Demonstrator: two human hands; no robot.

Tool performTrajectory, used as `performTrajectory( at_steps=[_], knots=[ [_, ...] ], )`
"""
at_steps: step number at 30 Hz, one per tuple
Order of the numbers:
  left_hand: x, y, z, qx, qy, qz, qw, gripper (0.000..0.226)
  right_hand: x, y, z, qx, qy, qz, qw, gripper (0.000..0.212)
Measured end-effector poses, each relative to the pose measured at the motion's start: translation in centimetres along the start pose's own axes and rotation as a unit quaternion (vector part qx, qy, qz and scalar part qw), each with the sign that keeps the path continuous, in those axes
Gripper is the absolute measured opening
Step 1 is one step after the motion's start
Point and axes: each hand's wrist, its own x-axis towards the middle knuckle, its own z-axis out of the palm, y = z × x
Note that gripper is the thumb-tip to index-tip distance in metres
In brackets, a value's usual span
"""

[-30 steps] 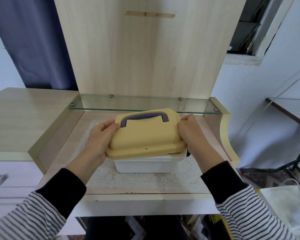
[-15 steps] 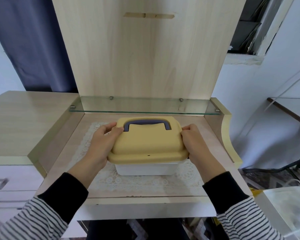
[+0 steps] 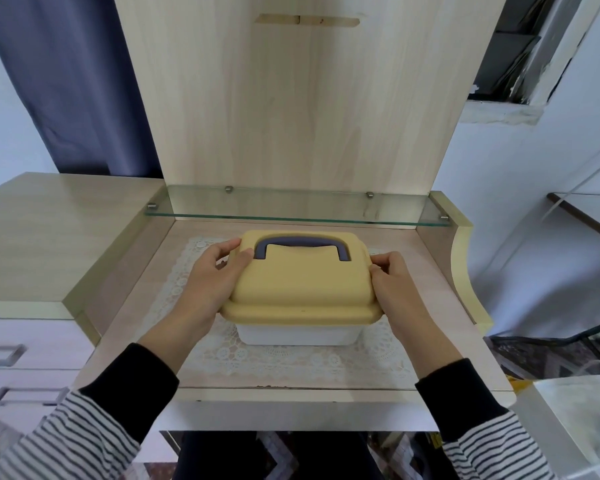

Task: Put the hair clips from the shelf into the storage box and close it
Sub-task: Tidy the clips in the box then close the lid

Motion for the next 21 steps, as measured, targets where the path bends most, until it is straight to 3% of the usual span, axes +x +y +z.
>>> performTrajectory(
  at_steps=[3, 6, 9, 11, 13, 16, 21],
  knots=[
    [0.1, -0.2, -0.5, 0.044, -0.007, 0.020, 0.999, 0.036, 0.3, 0.4, -0.4, -0.006, -0.008, 0.019, 1.000, 0.025],
    [0.3, -0.5, -0.8, 0.104, 0.004, 0.043, 0.994, 0.040, 0.6, 0.6, -1.2, 0.005, -0.033, 0.063, 0.997, 0.055],
    [0.4, -0.6, -1.1, 0.100, -0.007, -0.032, 0.994, 0.059, 0.9, 0.9, -2.1, 0.029, -0.066, 0.105, 0.992, 0.072],
    [0.2, -0.7, -1.3, 0.071, -0.051, -0.123, 0.989, 0.074, 0.8, 0.8, -2.5, 0.059, -0.098, 0.111, 0.987, 0.058],
    [-0.2, -0.7, -1.3, 0.035, -0.088, -0.164, 0.982, 0.067, 0.6, 0.7, -2.7, 0.077, -0.125, 0.113, 0.983, 0.044],
    [-0.3, -0.2, -1.3, 0.018, -0.085, -0.158, 0.984, 0.049, 0.6, 0.3, -3.0, 0.096, -0.140, 0.113, 0.979, 0.037],
    [0.2, 0.9, -1.8, 0.045, -0.084, -0.149, 0.984, 0.040, 1.0, -0.4, -3.7, 0.083, -0.146, 0.114, 0.979, 0.028]
  ],
)
